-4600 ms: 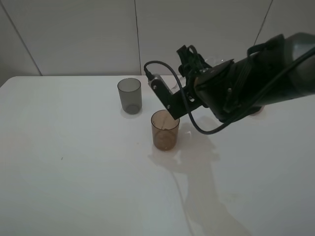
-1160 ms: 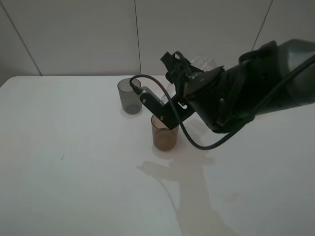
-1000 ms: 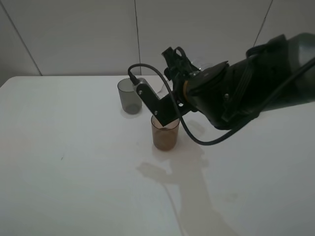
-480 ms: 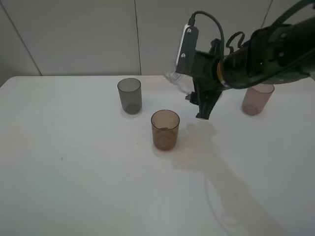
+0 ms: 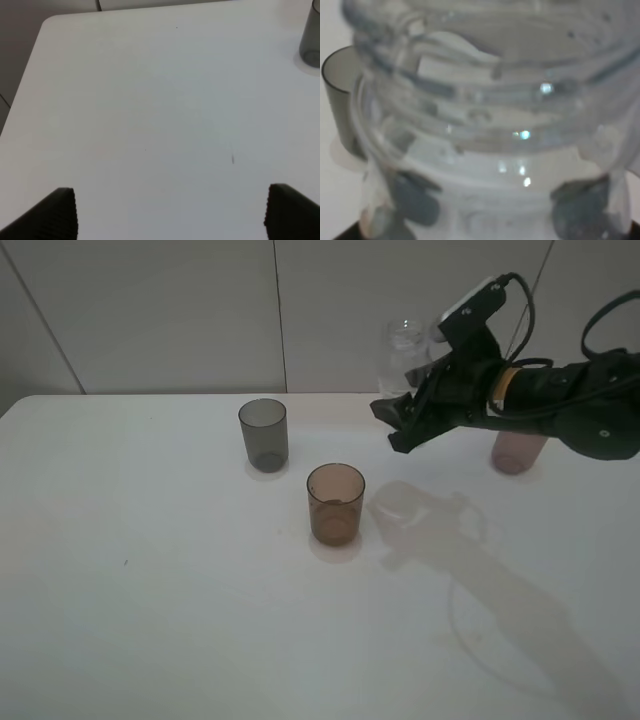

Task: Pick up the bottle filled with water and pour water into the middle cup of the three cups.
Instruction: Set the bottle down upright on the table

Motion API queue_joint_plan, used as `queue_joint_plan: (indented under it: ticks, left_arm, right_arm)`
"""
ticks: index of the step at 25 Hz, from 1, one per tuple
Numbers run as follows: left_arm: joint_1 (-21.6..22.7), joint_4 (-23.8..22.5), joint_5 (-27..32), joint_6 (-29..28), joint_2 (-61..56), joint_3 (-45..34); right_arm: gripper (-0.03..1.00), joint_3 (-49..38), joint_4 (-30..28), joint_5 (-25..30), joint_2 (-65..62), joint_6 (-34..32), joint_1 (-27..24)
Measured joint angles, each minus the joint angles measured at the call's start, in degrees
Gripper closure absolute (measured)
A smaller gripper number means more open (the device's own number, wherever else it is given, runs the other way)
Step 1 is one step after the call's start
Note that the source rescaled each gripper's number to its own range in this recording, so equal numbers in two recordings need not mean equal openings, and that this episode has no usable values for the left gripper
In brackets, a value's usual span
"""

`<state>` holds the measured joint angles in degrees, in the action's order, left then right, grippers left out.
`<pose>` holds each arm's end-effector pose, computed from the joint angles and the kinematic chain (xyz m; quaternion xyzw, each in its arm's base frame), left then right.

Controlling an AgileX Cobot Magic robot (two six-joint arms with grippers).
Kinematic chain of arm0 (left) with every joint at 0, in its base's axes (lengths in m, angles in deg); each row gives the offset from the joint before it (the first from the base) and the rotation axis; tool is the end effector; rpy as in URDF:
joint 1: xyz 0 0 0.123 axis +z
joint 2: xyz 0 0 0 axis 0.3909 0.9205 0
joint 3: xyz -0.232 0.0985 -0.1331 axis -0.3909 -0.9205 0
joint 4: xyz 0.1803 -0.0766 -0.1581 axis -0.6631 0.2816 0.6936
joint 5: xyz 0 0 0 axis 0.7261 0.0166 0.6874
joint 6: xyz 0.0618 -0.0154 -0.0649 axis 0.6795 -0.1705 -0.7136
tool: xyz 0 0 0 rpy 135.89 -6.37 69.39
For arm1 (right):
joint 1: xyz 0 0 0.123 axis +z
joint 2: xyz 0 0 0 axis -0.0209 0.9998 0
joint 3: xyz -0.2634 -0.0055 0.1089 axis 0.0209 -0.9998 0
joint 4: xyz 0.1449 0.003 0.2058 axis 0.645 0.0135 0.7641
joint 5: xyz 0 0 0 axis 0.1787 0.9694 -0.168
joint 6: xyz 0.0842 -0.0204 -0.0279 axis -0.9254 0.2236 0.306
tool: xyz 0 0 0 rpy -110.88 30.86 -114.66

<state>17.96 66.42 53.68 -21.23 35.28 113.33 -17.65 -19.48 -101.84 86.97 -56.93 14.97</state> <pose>-0.0053 0.0089 0.2791 0.0279 0.8468 0.0259 0.5306 0.3137 0.1201 0.1607 -0.3412 0.7729 0.1140 0.5227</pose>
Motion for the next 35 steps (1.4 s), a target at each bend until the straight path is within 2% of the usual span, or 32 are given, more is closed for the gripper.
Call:
queue_joint_plan:
  ticks: [4,8,16,26,27,28,31,32,35]
  left_arm:
    - [0.0,0.0,0.0,0.0,0.0,0.0]
    - [0.0,0.0,0.0,0.0,0.0,0.0]
    - [0.0,0.0,0.0,0.0,0.0,0.0]
    - [0.0,0.0,0.0,0.0,0.0,0.0]
    - [0.0,0.0,0.0,0.0,0.0,0.0]
    - [0.0,0.0,0.0,0.0,0.0,0.0]
    - [0.0,0.0,0.0,0.0,0.0,0.0]
    - [0.0,0.0,0.0,0.0,0.0,0.0]
    - [0.0,0.0,0.0,0.0,0.0,0.0]
  right_arm:
    - [0.94,-1.4,9.8,-6.7,5.2,0.0,0.0]
    - [0.94,-1.5,15.1,-9.1,9.4,0.0,-0.1]
    - [0.94,-1.6,15.6,-10.1,14.4,0.3,-0.1]
    - [0.94,-2.4,15.5,-10.4,14.6,5.2,-0.1]
    - [0.91,-2.4,15.5,-10.5,14.6,5.2,-0.1]
    - [0.8,-2.4,15.5,-10.5,14.6,5.2,-0.1]
    - [0.25,-2.4,15.5,-11.0,14.6,5.2,-0.1]
    - [0.14,-2.4,15.5,-11.1,14.6,5.2,-0.1]
    - [0.01,-2.4,15.5,-12.1,14.4,5.3,-0.1]
